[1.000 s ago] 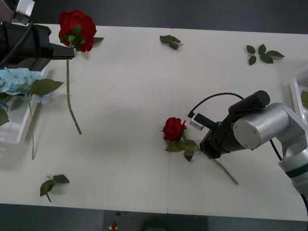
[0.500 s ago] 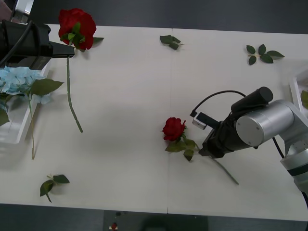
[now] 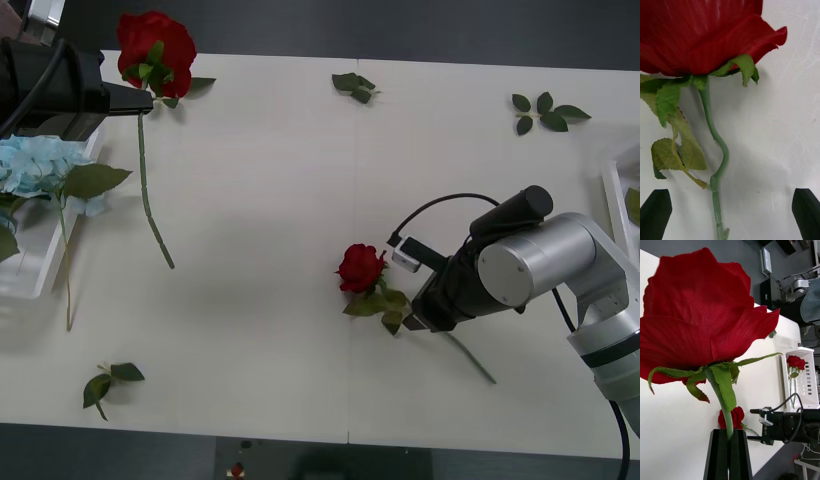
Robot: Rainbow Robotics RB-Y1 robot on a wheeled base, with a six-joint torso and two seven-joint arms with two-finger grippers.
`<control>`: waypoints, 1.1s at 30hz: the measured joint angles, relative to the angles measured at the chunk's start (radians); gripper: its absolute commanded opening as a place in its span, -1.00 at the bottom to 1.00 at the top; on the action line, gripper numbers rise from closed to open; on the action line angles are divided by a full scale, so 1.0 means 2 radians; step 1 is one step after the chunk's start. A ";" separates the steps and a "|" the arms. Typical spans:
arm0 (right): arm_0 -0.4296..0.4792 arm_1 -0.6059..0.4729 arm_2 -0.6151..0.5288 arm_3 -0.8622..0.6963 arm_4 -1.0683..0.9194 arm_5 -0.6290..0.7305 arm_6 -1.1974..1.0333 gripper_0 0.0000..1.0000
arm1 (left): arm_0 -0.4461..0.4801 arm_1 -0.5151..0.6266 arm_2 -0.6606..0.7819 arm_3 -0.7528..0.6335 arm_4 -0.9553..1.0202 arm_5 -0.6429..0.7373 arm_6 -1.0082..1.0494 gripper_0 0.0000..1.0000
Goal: Put the red flowers into the right box and the blue flowers into the left box
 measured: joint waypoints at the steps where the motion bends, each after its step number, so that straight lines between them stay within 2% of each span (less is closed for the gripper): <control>1: 0.000 0.000 0.000 0.000 0.002 0.000 0.000 0.88 | 0.000 0.000 0.000 0.000 0.000 0.000 0.000 -1.00; 19: 0.000 0.011 0.000 0.012 0.010 0.000 0.000 0.85 | 0.000 0.000 0.000 0.000 0.000 -0.007 0.000 -1.00; 20: 0.000 0.013 0.000 0.012 0.010 0.000 0.000 0.77 | 0.000 0.000 0.000 0.000 0.000 -0.007 0.000 -1.00; 21: 0.000 0.015 0.000 0.012 0.010 0.000 0.000 0.56 | 0.000 0.000 0.000 0.000 0.000 -0.007 0.000 -1.00; 22: 0.000 0.017 0.000 0.012 0.011 0.000 0.000 0.44 | 0.000 0.000 0.000 0.000 0.000 -0.007 0.000 -1.00; 23: 0.000 0.018 0.000 0.012 0.011 -0.001 0.000 0.07 | 0.000 0.000 0.000 0.000 0.000 -0.007 0.000 -1.00; 26: 0.000 0.019 0.001 0.012 0.016 -0.012 0.000 -0.33 | 0.000 0.000 0.000 0.000 0.000 -0.007 0.000 -1.00; 29: 0.000 0.019 0.008 0.012 0.021 -0.017 0.000 -0.48 | 0.000 0.000 0.000 0.000 0.000 -0.007 0.000 -1.00; 33: 0.000 0.019 0.017 0.012 0.021 -0.017 0.000 -0.49 | 0.000 0.000 0.000 0.000 0.000 -0.007 0.000 -1.00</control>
